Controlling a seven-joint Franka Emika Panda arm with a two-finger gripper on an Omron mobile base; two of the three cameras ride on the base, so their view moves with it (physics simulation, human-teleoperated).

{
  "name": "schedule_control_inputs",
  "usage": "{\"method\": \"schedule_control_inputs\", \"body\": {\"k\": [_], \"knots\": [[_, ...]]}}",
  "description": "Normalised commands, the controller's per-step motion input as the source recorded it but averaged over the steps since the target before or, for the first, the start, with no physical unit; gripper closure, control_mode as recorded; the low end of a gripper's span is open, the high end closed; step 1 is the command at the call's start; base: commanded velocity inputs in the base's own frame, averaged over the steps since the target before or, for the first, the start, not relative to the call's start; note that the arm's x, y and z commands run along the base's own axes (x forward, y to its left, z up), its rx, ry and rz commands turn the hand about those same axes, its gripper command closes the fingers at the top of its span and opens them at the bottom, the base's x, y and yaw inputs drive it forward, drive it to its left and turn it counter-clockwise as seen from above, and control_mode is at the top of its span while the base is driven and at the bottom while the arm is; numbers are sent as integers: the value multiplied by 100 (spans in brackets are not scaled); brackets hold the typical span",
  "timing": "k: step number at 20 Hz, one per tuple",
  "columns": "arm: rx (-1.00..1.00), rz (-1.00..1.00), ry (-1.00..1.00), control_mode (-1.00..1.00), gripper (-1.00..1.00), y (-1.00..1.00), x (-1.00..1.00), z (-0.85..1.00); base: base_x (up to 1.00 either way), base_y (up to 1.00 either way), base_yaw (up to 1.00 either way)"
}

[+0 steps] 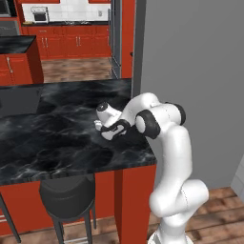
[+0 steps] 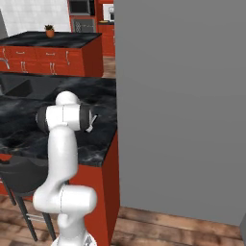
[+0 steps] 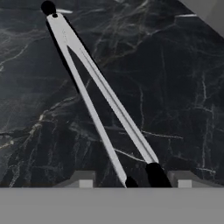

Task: Pick up the tongs from the counter and place them near the plate next to the oven.

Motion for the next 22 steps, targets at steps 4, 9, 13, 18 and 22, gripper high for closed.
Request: {"method": "schedule_control_inputs", "body": {"k": [4,9,13,18,22], "knots": [[0,0,0,-100,100,0,9,-43,0,0,0],[0,-5,-6,-100,100,-26,-2,-49,0,0,0],[4,-17,-17,-100,100,0,-14,-23,0,0,0],[8,-24,-18,-100,100,0,-35,6,0,0,0],[6,-24,-11,-100,100,0,-64,60,0,0,0]]}}
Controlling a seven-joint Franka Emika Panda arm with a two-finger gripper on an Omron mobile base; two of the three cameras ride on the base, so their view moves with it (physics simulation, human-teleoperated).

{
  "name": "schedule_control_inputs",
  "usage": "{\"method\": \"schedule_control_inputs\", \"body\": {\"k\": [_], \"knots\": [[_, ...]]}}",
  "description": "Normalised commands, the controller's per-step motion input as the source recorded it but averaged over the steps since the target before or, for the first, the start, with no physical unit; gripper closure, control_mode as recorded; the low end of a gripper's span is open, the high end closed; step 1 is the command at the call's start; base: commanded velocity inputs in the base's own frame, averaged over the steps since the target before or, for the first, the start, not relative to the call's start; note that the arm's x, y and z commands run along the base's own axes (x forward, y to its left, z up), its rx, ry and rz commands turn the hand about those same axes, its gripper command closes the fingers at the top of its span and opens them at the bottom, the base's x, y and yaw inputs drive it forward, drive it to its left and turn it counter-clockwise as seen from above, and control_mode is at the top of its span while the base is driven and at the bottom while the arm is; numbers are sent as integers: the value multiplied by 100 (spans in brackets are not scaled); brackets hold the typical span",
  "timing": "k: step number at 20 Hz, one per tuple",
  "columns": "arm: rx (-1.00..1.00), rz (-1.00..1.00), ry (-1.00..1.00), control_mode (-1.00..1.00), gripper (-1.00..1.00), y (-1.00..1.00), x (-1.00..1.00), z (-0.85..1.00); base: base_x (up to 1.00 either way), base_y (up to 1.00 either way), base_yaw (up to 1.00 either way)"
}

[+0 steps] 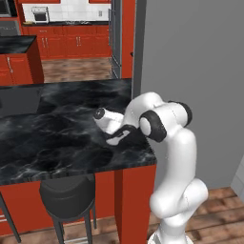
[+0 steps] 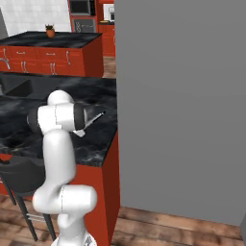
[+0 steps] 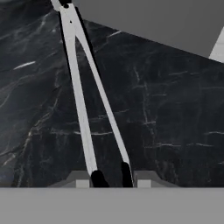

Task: Pick up the tongs from the counter and place them near the plate next to the oven.

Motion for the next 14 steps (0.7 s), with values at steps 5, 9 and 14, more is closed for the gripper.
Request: {"method": "schedule_control_inputs", "body": {"k": [5,9,14], "knots": [[3,-5,-5,-100,100,-36,-100,86,0,0,0],[6,3,-38,-100,100,-40,-100,57,0,0,0],[4,8,-43,-100,100,-25,-100,71,0,0,0]]}}
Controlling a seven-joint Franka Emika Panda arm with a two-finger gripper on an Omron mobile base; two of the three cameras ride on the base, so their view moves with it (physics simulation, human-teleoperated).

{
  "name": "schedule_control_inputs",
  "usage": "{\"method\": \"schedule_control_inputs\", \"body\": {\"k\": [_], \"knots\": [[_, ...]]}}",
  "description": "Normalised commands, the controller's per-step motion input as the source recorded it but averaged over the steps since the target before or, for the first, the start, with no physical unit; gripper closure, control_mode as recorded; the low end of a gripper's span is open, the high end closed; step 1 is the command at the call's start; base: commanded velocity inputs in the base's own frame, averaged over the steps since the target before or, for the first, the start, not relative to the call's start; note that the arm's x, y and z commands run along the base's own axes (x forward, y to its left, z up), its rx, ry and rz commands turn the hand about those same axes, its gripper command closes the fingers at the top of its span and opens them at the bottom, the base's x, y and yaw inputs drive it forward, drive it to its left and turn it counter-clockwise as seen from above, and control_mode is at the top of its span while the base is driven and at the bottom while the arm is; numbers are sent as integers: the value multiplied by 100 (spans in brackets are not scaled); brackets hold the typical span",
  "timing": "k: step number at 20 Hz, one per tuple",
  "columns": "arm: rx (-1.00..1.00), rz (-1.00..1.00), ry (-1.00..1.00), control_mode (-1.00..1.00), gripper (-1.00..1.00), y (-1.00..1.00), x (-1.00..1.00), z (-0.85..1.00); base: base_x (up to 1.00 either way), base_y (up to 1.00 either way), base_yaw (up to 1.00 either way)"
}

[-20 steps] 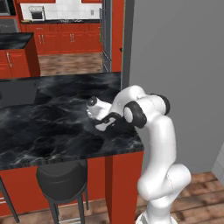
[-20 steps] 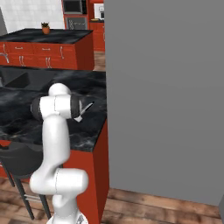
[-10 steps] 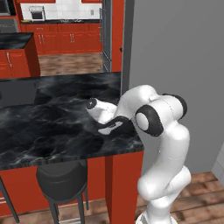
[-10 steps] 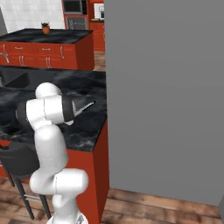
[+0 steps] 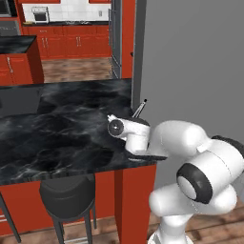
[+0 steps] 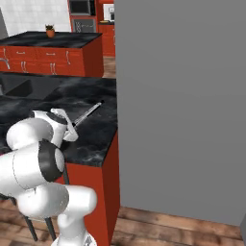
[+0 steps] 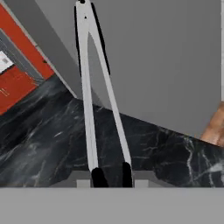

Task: Pick up the tongs from the counter and place them near the plate next to the oven.

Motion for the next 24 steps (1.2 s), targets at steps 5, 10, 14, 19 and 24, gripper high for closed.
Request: {"method": "schedule_control_inputs", "body": {"k": [5,10,14,19,24], "knots": [[11,3,-26,-100,100,-13,-100,90,0,0,0],[1,0,-17,-100,100,16,-100,89,0,0,0],[0,0,-17,-100,100,6,-100,81,0,0,0],[0,0,8,-100,100,-75,-78,28,0,0,0],[7,-2,21,-100,100,-98,-11,0,0,0,0]]}}
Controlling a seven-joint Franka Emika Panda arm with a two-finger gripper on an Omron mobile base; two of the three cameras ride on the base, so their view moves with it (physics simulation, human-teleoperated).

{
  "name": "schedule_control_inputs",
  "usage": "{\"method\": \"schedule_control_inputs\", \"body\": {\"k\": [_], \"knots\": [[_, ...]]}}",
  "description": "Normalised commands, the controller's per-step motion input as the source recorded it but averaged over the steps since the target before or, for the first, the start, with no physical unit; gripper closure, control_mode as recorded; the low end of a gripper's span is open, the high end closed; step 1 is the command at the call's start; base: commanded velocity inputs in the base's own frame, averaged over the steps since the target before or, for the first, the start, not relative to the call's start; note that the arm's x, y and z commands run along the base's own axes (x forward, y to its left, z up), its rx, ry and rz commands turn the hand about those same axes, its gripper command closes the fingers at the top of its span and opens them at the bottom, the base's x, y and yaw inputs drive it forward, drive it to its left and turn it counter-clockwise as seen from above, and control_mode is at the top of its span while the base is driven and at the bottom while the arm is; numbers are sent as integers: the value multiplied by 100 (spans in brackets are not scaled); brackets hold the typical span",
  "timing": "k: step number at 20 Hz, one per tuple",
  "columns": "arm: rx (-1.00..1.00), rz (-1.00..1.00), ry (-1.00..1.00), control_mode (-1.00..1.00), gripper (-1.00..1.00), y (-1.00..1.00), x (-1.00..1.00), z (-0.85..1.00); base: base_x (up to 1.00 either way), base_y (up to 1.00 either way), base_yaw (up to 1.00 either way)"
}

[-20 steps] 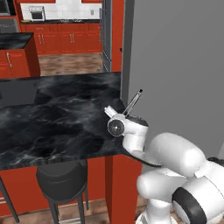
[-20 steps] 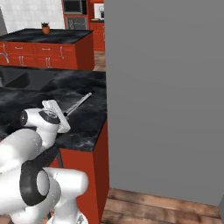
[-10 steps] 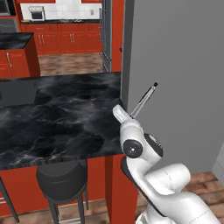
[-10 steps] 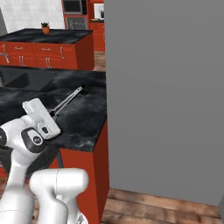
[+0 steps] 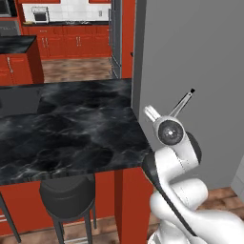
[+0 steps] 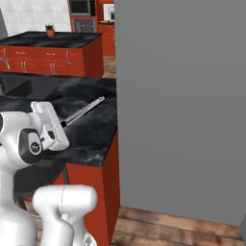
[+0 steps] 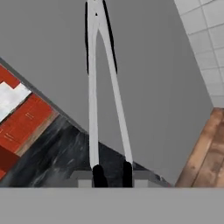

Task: Pick up the tongs from the counter and place them near the plate next to the oven.

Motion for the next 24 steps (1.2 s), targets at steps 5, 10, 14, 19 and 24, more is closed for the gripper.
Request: {"method": "schedule_control_inputs", "body": {"k": [5,10,14,19,24], "knots": [[25,-11,-1,-100,100,-93,6,-36,0,0,0],[27,-11,-18,-100,100,-51,0,-52,0,0,0],[20,-4,-15,-100,100,-21,0,-32,0,0,0],[12,-2,-10,-100,100,-12,0,-27,0,0,0],[8,-3,-13,-100,100,-1,-2,-22,0,0,0]]}}
